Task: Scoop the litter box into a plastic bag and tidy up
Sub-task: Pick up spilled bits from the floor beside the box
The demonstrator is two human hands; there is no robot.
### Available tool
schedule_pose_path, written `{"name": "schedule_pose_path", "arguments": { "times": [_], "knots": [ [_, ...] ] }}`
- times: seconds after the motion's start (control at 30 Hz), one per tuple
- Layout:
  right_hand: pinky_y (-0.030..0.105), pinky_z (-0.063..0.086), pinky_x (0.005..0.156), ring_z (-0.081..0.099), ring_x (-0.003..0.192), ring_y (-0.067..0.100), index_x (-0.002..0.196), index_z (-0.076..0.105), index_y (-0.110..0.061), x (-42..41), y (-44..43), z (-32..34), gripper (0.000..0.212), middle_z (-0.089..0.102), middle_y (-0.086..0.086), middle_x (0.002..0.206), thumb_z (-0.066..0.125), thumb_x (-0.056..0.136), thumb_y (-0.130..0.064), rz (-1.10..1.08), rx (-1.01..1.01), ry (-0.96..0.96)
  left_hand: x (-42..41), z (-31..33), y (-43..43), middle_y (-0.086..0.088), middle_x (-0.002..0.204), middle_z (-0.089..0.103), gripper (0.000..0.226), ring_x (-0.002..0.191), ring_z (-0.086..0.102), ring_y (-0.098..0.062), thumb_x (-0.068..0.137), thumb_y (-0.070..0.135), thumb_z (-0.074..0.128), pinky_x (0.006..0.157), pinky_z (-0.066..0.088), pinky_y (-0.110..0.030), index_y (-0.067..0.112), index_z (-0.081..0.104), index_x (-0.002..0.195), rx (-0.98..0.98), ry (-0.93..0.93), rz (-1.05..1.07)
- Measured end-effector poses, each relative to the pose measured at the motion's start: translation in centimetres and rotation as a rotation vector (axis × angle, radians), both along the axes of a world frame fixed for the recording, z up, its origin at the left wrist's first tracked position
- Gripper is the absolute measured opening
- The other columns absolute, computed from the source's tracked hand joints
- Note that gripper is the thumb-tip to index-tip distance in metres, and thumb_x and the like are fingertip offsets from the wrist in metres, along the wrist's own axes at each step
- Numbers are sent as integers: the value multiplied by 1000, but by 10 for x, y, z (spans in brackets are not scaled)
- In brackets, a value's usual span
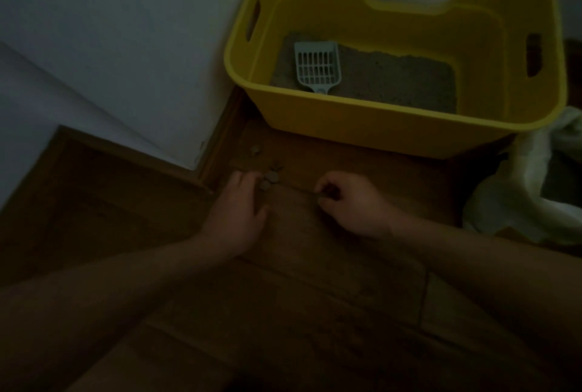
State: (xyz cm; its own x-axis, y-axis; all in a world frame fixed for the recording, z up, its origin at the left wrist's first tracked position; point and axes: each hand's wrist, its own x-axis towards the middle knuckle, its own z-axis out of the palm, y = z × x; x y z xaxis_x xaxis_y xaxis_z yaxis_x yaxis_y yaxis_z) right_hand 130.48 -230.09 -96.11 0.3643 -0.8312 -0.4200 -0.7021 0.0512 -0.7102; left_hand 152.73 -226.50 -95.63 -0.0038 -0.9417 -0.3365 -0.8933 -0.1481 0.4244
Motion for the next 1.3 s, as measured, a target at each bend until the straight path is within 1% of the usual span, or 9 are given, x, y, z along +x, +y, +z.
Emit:
{"name": "schedule_pose_path", "arguments": {
  "times": [0.1,0.27,0.33,0.5,0.73,0.83,0.97,1.07,1.3],
  "knots": [
    [32,53,66,63,81,15,95,59,-32,21,-14,-3,12,62,-7,95,59,96,-20,-70,79,-82,8,-3,-11,0,131,45,50,100,57,-17,91,22,68,91,51,-36,21,48,137,-32,27,3],
    [49,57,78,68,79,22,82,62,-31,42,-27,-18,23,66,1,85,57,94,-12,-189,218,-170,11,-22,-30,-2,118,54,36,103,60,-20,88,28,71,90,51,-38,17,58,120,-13,7,43],
    [43,57,73,64,77,20,82,63,-31,45,-32,-23,19,66,0,83,60,92,-14,-199,225,-173,10,-30,-35,-5,112,57,34,99,60,-23,85,32,73,87,51,-39,16,59,111,-17,-8,42],
    [20,44,67,59,90,13,99,64,-24,53,-40,-30,15,63,-3,102,71,87,-22,-129,124,-138,6,-40,-45,-5,103,59,26,91,57,-22,87,34,70,75,46,-34,17,58,101,4,-42,18],
    [28,44,81,55,99,17,119,61,-24,71,-54,-31,35,53,0,112,71,86,-25,119,-74,-46,14,-40,-49,3,75,56,25,70,54,-15,88,15,67,58,38,-32,23,45,79,-46,94,73],
    [27,40,78,50,97,13,118,61,-24,79,-57,-31,33,43,-4,106,71,87,-30,221,-143,34,17,-34,-56,6,80,48,25,69,45,-8,87,11,65,56,25,-26,21,43,80,-123,75,81],
    [31,46,79,55,96,20,104,65,-19,82,-56,-37,23,49,2,110,72,85,-30,273,-192,108,15,-29,-70,2,88,42,25,71,40,-10,83,3,63,57,20,-26,16,42,77,-207,77,21],
    [33,49,78,56,91,20,95,63,-21,74,-58,-38,15,50,0,106,73,85,-27,259,-183,92,14,-31,-78,3,77,43,23,67,41,-10,83,1,59,55,24,-24,15,43,74,-219,74,-16],
    [36,51,79,54,91,18,99,63,-21,57,-61,-35,18,50,0,107,72,85,-29,209,-169,116,13,-37,-88,-4,69,54,14,65,51,-19,79,-1,58,57,40,-39,9,49,75,-214,54,-20]
  ]
}}
